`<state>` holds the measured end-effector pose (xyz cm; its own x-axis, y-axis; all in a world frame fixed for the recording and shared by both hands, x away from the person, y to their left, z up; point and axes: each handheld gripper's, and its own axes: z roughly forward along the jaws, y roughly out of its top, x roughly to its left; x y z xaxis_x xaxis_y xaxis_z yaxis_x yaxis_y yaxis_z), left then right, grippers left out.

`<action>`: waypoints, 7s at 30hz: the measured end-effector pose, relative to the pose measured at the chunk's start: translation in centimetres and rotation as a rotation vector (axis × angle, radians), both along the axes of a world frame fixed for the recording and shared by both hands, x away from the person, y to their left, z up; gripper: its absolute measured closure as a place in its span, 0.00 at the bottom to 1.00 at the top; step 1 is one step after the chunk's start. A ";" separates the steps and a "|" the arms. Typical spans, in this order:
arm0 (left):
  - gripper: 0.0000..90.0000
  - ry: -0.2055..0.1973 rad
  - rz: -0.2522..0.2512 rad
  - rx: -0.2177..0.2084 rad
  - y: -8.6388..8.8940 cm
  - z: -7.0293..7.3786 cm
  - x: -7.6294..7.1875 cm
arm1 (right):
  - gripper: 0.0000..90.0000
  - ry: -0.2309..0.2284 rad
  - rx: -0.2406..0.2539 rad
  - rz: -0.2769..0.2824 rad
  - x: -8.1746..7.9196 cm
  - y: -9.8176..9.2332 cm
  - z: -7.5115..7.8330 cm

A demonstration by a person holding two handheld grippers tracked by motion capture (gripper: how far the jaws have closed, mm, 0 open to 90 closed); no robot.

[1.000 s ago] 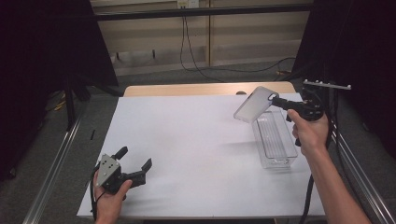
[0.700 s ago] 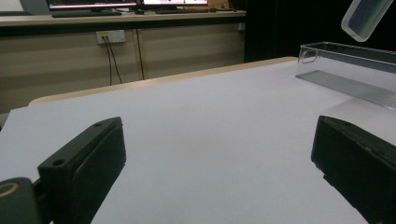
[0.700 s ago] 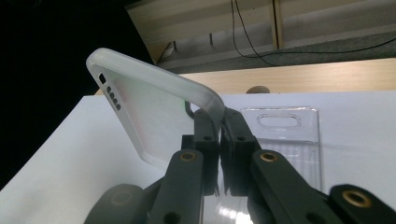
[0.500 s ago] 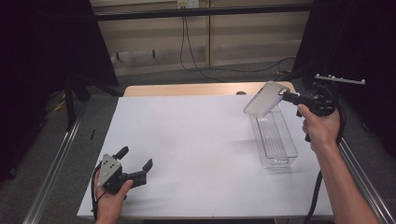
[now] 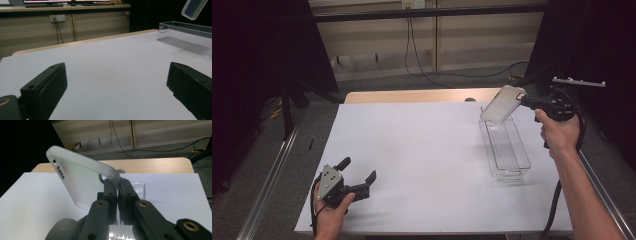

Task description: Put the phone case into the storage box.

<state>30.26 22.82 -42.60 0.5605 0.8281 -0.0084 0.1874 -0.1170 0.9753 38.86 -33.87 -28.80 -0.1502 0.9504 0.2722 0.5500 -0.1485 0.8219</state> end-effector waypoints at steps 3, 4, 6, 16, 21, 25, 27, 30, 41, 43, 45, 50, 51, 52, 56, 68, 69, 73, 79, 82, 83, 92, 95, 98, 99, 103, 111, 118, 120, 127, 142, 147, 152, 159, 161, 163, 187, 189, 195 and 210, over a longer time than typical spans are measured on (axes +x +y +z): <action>0.04 0.001 -0.001 -0.003 0.0 0.0 0.0 | 0.96 0.001 -0.008 -0.009 0.2 -0.3 -0.1; 0.03 0.000 -0.001 -0.005 -0.1 0.0 0.0 | 0.96 0.003 -0.007 -0.010 0.3 -0.3 -0.1; 0.04 -0.002 -0.004 -0.004 -0.1 0.1 0.0 | 0.96 0.006 -0.015 -0.016 0.5 -0.5 -0.3; 0.04 -0.005 -0.006 -0.003 0.0 0.1 -0.1 | 0.96 0.014 -0.036 -0.035 1.3 -1.2 -0.8; 0.04 -0.005 -0.010 -0.003 -0.1 0.1 -0.2 | 0.96 0.019 -0.047 -0.034 1.6 -1.3 -1.2; 0.04 -0.004 -0.012 -0.002 -0.1 0.1 -0.2 | 0.96 0.022 -0.068 -0.036 1.9 -1.2 -1.5; 0.04 -0.006 -0.011 -0.003 -0.1 0.1 -0.2 | 0.96 0.025 -0.077 -0.037 2.0 -1.3 -1.6; 0.03 -0.009 -0.016 0.002 -0.2 0.2 -0.2 | 0.96 0.024 -0.088 -0.041 2.1 -1.4 -1.8; 0.04 -0.007 -0.016 0.001 -0.2 0.1 -0.2 | 0.96 0.033 -0.145 -0.035 3.1 -0.6 -2.5; 0.03 -0.006 -0.014 -0.001 -0.2 0.1 -0.2 | 0.96 0.034 -0.154 -0.035 3.3 -0.5 -2.6; 0.03 -0.006 -0.015 0.001 -0.2 0.1 -0.2 | 0.96 0.033 -0.161 -0.031 3.5 -0.4 -2.8; 0.03 -0.008 -0.019 0.006 -0.2 0.1 -0.2 | 0.96 0.028 -0.190 -0.027 4.0 -0.1 -3.1; 0.03 -0.008 -0.017 0.003 -0.2 0.1 -0.2 | 0.96 0.028 -0.197 -0.026 4.1 -0.1 -3.2; 0.03 -0.008 -0.019 0.003 -0.2 0.1 -0.2 | 0.96 0.031 -0.198 -0.028 4.2 -0.1 -3.4; 0.03 -0.009 -0.019 0.008 -0.2 0.1 -0.2 | 0.96 0.033 -0.206 -0.031 4.5 -0.1 -3.7; 0.03 -0.005 -0.024 0.006 -0.2 0.1 -0.2 | 0.96 0.029 -0.243 -0.031 5.3 0.1 -4.5; 0.04 -0.005 -0.024 0.010 -0.2 0.1 -0.2 | 0.96 0.032 -0.242 -0.030 5.5 0.2 -4.7; 0.03 -0.001 -0.020 0.003 -0.3 0.0 -0.1 | 0.96 0.033 -0.249 -0.020 6.0 0.4 -5.0; 0.03 -0.003 -0.027 0.009 -0.3 0.0 -0.1 | 0.96 0.044 -0.265 -0.012 7.1 0.7 -5.6; 0.03 0.001 -0.020 0.005 -0.3 0.0 -0.1 | 0.96 0.049 -0.274 -0.008 7.5 0.8 -5.8; 0.03 0.000 -0.020 0.006 -0.2 0.0 -0.1 | 0.96 0.052 -0.277 -0.009 7.7 0.8 -5.9; 0.03 0.000 -0.025 0.009 -0.3 0.0 -0.1 | 0.96 0.049 -0.278 -0.014 8.1 0.2 -6.3; 0.03 -0.001 -0.024 0.012 -0.3 0.0 -0.1 | 0.96 0.055 -0.292 -0.009 8.2 0.3 -6.6; 0.03 0.001 -0.021 0.011 -0.3 0.0 -0.1 | 0.96 0.051 -0.286 -0.004 8.4 0.3 -6.7; 0.03 -0.001 -0.020 0.008 -0.3 0.0 -0.1 | 0.96 0.049 -0.286 -0.001 8.4 0.4 -6.7; 0.03 -0.001 -0.020 0.002 -0.3 0.0 -0.1 | 0.96 0.048 -0.296 0.007 8.6 0.6 -6.8; 0.03 -0.002 -0.020 0.007 -0.3 0.0 -0.1 | 0.96 0.055 -0.296 0.004 8.9 0.4 -7.2; 0.03 0.002 -0.019 0.007 -0.2 0.0 -0.1 | 0.96 0.053 -0.297 0.011 9.1 0.5 -7.4; 0.03 -0.001 -0.022 0.008 -0.2 0.0 -0.1 | 0.96 0.050 -0.300 0.009 9.2 0.5 -7.4; 0.03 -0.002 -0.025 0.010 -0.2 0.0 -0.1 | 0.96 0.059 -0.326 0.011 9.6 0.7 -7.3; 0.03 0.000 -0.025 0.010 -0.2 0.0 -0.1 | 0.95 0.073 -0.330 0.031 10.2 0.5 -7.1; 0.03 0.000 -0.031 0.018 -0.2 0.0 -0.1 | 0.95 0.074 -0.334 0.039 10.4 0.4 -7.1; 0.03 0.001 -0.029 0.021 -0.2 0.0 0.0 | 0.95 0.078 -0.344 0.041 10.6 0.4 -7.1; 0.03 0.002 -0.029 0.015 -0.2 0.0 -0.1 | 0.95 0.075 -0.342 0.040 10.8 0.5 -7.1; 0.03 0.000 -0.028 0.016 -0.2 0.0 -0.1 | 0.95 0.072 -0.340 0.037 10.9 0.5 -7.1; 0.03 0.003 -0.025 0.013 -0.2 0.0 -0.1 | 0.95 0.073 -0.336 0.036 11.0 0.5 -7.1; 0.03 0.006 -0.030 0.018 -0.3 -0.1 -0.1 | 0.88 0.079 -0.282 0.024 11.0 -0.2 -7.2; 0.03 0.005 -0.036 0.022 -0.4 -0.1 0.0 | 0.87 0.081 -0.279 0.024 10.9 -0.2 -7.2; 0.03 0.007 -0.036 0.022 -0.4 -0.1 0.0 | 0.77 0.073 -0.260 0.019 10.6 -0.4 -7.4; 0.03 0.008 -0.021 0.016 -0.4 0.0 0.1 | 0.27 0.031 -0.232 0.006 9.6 -0.6 -8.1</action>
<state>30.32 22.39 -42.64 0.5776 0.8163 0.0003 0.1926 -0.1367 0.9717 48.50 -34.45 -36.87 -0.1506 0.9873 0.0509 0.5754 0.0457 0.8166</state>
